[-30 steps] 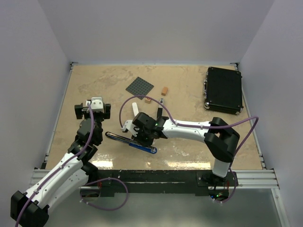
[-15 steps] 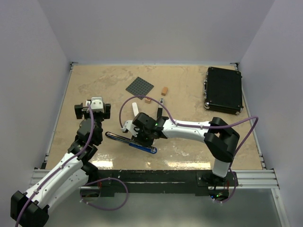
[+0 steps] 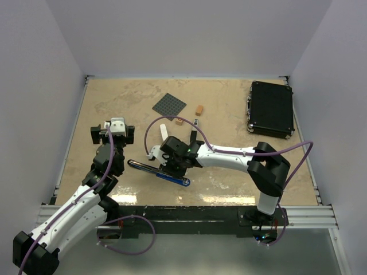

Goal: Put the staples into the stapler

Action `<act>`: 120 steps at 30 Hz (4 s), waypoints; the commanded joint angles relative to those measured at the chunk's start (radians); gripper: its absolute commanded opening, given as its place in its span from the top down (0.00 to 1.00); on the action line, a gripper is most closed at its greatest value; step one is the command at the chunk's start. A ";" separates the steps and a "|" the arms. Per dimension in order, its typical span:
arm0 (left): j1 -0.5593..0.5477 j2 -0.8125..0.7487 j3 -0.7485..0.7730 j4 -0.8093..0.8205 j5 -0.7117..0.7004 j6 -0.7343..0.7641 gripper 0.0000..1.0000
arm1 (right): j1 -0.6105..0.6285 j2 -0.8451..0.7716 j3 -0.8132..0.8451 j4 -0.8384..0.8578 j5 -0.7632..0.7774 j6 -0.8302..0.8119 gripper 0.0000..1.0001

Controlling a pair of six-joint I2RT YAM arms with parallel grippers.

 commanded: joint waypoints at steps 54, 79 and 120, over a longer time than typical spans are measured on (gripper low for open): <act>0.005 -0.003 0.014 0.018 0.033 0.000 0.01 | -0.088 0.016 0.008 -0.009 -0.043 0.187 0.71; 0.005 -0.004 0.015 -0.008 0.069 -0.038 0.01 | -0.056 0.020 -0.018 0.060 -0.132 0.350 0.69; 0.005 -0.006 0.015 -0.002 0.076 -0.043 0.01 | -0.053 0.043 0.100 -0.101 0.510 0.330 0.90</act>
